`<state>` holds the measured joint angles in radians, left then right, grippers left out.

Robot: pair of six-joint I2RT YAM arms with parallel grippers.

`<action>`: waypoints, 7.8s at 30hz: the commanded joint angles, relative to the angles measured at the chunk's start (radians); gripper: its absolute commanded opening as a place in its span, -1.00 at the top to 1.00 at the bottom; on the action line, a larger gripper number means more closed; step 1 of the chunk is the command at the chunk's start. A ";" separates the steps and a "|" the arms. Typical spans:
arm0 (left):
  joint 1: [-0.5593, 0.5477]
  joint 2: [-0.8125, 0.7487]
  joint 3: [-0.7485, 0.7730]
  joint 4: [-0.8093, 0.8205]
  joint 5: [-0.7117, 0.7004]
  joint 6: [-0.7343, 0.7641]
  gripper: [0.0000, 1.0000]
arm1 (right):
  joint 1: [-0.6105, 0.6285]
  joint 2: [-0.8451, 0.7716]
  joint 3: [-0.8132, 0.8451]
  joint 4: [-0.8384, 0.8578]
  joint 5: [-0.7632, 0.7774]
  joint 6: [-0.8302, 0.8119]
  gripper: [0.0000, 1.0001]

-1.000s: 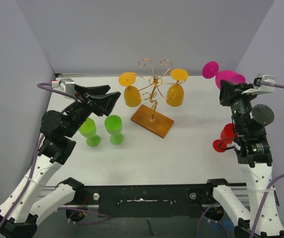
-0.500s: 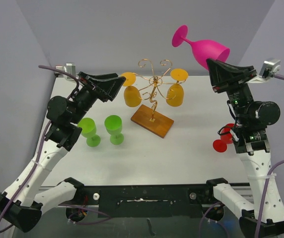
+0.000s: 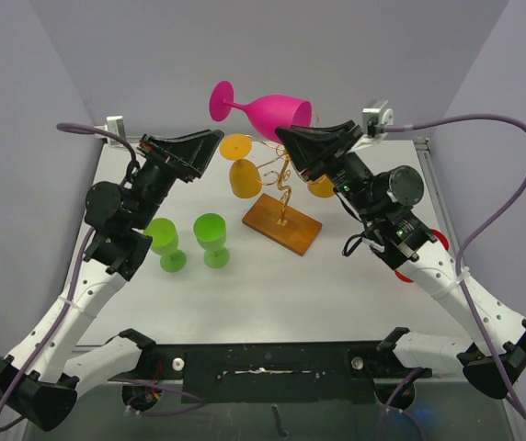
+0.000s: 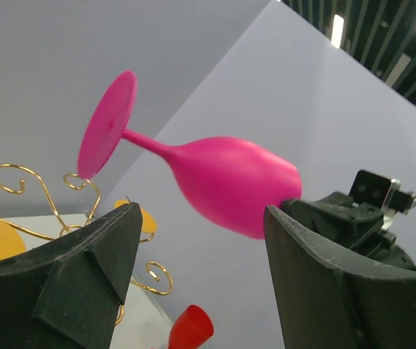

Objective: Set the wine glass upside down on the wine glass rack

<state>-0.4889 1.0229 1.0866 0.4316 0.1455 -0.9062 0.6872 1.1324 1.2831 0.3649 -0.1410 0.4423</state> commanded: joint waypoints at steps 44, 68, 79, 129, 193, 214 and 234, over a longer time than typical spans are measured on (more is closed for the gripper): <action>-0.004 0.017 -0.076 0.160 -0.365 -0.554 0.33 | 0.299 0.112 -0.076 0.286 0.127 -0.150 1.00; 0.000 0.002 -0.160 0.389 -0.403 -0.436 1.00 | 0.299 0.051 -0.089 0.129 0.166 -0.119 0.15; 0.009 -0.076 -0.160 0.364 -0.337 0.082 1.00 | 0.296 -0.088 -0.074 -0.217 0.254 -0.364 -0.34; 0.010 -0.140 -0.117 0.066 0.270 0.850 1.00 | 0.209 0.275 0.384 -0.429 0.041 0.352 0.51; 0.012 -0.458 -0.486 -0.185 -0.232 0.701 -0.26 | -0.477 0.658 0.728 -0.379 -0.395 0.443 1.00; 0.013 -0.457 -0.493 -0.185 -0.223 0.687 -0.26 | -0.440 0.705 0.691 -0.450 -0.477 0.470 1.00; 0.016 -0.458 -0.494 -0.189 -0.229 0.687 -0.26 | -0.431 0.622 0.596 -0.523 -0.397 0.466 1.00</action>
<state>-0.4778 0.5709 0.5838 0.2123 -0.0753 -0.2096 0.2504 1.8526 1.8809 -0.1772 -0.5659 0.9001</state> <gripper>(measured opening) 0.630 0.053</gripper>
